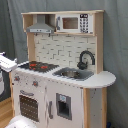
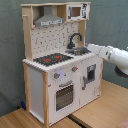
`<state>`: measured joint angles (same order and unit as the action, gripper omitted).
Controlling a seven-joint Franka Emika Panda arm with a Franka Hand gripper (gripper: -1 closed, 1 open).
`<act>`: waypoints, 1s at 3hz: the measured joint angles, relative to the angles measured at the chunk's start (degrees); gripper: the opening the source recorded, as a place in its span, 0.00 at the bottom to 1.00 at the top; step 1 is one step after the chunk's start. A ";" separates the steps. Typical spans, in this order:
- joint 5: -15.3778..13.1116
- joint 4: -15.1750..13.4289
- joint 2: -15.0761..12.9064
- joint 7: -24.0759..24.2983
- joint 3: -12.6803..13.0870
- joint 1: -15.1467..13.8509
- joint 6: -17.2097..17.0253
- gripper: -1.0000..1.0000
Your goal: Play with the kitchen
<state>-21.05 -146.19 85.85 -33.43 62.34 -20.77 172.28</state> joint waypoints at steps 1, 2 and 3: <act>0.01 0.12 -0.56 -6.21 -1.68 0.03 0.00 1.00; 0.01 0.12 -1.18 -12.44 -3.02 0.18 0.00 1.00; 0.03 0.07 -1.60 -19.11 -4.42 0.24 -0.29 1.00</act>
<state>-21.03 -146.12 84.24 -52.54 57.93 -20.52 171.98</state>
